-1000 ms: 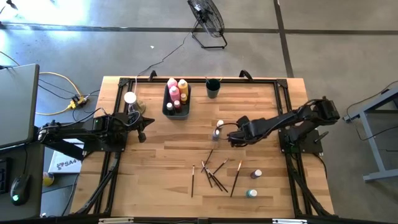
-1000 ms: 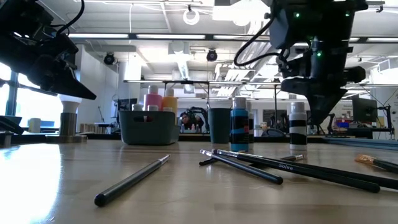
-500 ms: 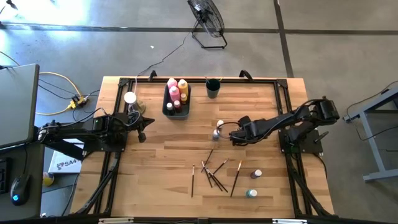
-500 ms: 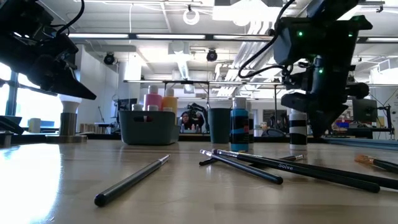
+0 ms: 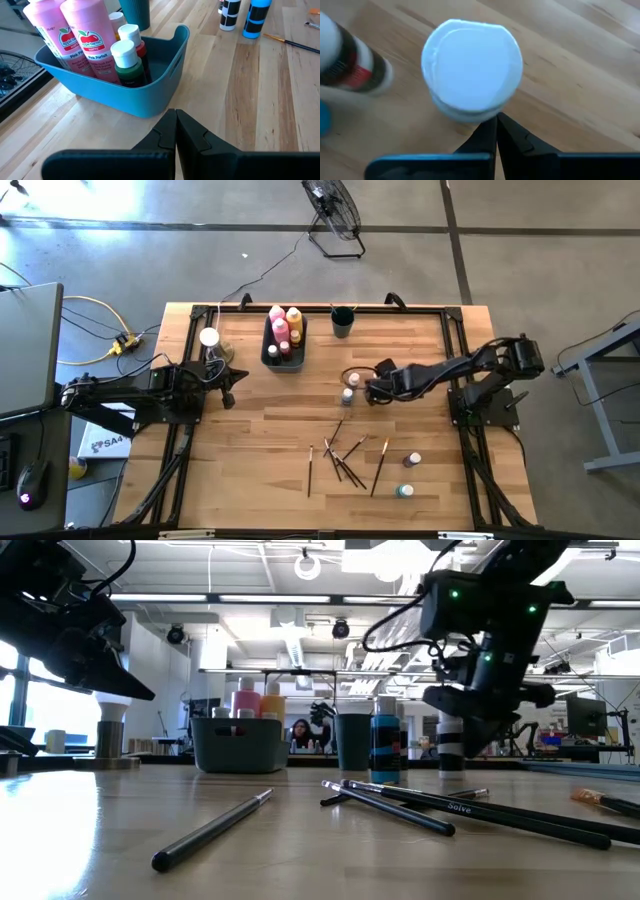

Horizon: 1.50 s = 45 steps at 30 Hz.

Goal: Pick & Place Paint Supplies
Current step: Adjust the paint bottles

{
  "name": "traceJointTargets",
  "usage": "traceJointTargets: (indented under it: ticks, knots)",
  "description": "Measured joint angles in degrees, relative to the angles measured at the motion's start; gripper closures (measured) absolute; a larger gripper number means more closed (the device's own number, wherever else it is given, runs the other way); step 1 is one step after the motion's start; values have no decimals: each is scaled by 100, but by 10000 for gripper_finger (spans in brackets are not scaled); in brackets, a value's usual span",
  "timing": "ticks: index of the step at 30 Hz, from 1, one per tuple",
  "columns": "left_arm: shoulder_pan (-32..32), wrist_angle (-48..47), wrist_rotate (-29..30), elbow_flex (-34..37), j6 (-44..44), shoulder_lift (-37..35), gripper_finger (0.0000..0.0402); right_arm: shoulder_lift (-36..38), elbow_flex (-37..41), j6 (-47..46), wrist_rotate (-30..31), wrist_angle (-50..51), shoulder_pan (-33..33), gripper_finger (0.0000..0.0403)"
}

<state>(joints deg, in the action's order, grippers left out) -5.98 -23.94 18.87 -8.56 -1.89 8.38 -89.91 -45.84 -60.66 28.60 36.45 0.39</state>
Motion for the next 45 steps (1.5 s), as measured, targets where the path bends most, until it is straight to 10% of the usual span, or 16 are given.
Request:
traceJointTargets:
  ticks: [29, 45]
  knots:
    - [-2, -2, 2, 2, 0, 2, 402, -55, -4, 896, -751, -980, -615, 400]
    - [0, 2, -9, 4, 2, 0, 402, 1370, -89, -762, -1308, 1046, 62, 400]
